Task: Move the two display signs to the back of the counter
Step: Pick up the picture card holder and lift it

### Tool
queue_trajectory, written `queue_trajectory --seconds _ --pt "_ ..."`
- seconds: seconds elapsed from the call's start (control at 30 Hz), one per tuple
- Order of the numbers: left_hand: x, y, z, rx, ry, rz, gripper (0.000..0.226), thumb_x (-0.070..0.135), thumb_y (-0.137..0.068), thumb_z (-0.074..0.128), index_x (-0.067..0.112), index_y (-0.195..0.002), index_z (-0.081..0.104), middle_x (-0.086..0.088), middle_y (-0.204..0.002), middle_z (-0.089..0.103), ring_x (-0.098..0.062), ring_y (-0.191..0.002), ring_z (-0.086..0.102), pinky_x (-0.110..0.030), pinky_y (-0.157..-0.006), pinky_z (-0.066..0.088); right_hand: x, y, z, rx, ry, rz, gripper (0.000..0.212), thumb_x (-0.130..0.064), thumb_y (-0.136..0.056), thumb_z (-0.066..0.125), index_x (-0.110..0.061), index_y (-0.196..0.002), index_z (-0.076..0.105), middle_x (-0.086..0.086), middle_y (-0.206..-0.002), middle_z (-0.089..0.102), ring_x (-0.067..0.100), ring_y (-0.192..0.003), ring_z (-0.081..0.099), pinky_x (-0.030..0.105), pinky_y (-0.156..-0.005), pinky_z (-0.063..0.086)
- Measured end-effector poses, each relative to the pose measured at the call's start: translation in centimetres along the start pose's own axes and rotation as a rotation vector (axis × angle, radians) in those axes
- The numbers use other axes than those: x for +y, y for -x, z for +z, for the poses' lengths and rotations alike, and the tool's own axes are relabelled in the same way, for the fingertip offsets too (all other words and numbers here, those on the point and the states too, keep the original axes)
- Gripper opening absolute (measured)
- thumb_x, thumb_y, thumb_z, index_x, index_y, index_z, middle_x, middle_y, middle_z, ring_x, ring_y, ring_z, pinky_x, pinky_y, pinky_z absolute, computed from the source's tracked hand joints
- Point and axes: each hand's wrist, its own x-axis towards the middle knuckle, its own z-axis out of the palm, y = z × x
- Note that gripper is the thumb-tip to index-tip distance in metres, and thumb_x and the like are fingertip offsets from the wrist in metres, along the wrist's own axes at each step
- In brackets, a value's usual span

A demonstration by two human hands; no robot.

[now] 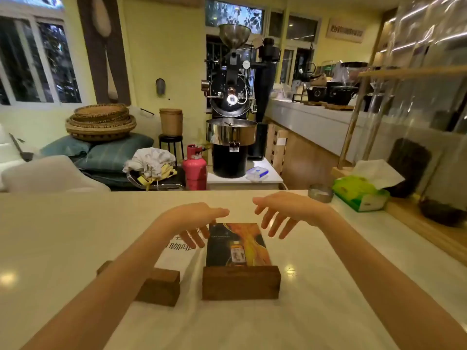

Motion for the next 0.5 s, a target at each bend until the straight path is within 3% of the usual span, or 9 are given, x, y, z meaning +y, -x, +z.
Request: queue_trajectory --seconds 0.1,0.2,0.3,0.43,0.5 --pt "-0.6 -0.5 1.1 -0.004 -0.001 -0.032 0.06 0.054 -0.086 0.039 0.009 -0.125 0.045 -0.018 -0.123 0.057 -0.028 -0.092 0.063 -0.035 -0.079 0.053 1.8 0.1 1.4 0.044 -0.033 0.048 0.049 -0.055 -0.086 0.041 -0.012 -0.104 0.058 0.004 -0.088 0.065 0.023 -0.079 0.067 0.031 -0.064 0.057" --pt "-1.6 -1.2 2.2 0.021 0.026 -0.048 0.06 0.051 -0.086 0.042 0.007 -0.127 0.043 -0.018 -0.119 0.058 -0.023 -0.086 0.06 -0.03 -0.073 0.052 3.8 -0.3 2.9 0.078 -0.116 0.096 0.042 -0.055 -0.085 0.043 -0.017 -0.092 0.059 0.004 -0.087 0.063 0.021 -0.075 0.066 0.028 -0.06 0.056" --pt "-1.9 -1.2 3.0 0.06 0.024 -0.041 0.051 0.047 -0.087 0.043 0.009 -0.121 0.048 -0.014 -0.109 0.058 -0.016 -0.072 0.059 -0.024 -0.063 0.051 5.0 -0.9 3.7 0.121 -0.195 0.165 0.048 -0.053 -0.082 0.049 -0.011 -0.105 0.055 0.009 -0.088 0.063 0.022 -0.071 0.066 0.027 -0.053 0.056" --pt "-2.4 -1.2 4.2 0.071 0.032 -0.002 0.015 0.028 -0.091 0.044 0.014 -0.089 0.048 -0.005 -0.087 0.054 -0.013 -0.065 0.055 -0.022 -0.059 0.048 6.3 -1.4 4.5 0.138 -0.345 0.191 0.036 -0.032 -0.082 0.061 -0.003 -0.102 0.055 0.014 -0.084 0.066 0.027 -0.069 0.069 0.031 -0.052 0.058" --pt "-2.7 -1.3 4.7 0.084 0.017 0.011 0.02 0.022 -0.091 0.046 0.018 -0.071 0.046 -0.003 -0.079 0.054 -0.012 -0.065 0.052 -0.022 -0.06 0.045 6.6 -1.4 4.8 0.128 -0.399 0.164 0.023 -0.015 -0.08 0.064 0.002 -0.095 0.062 0.013 -0.08 0.067 0.022 -0.066 0.067 0.026 -0.049 0.056"
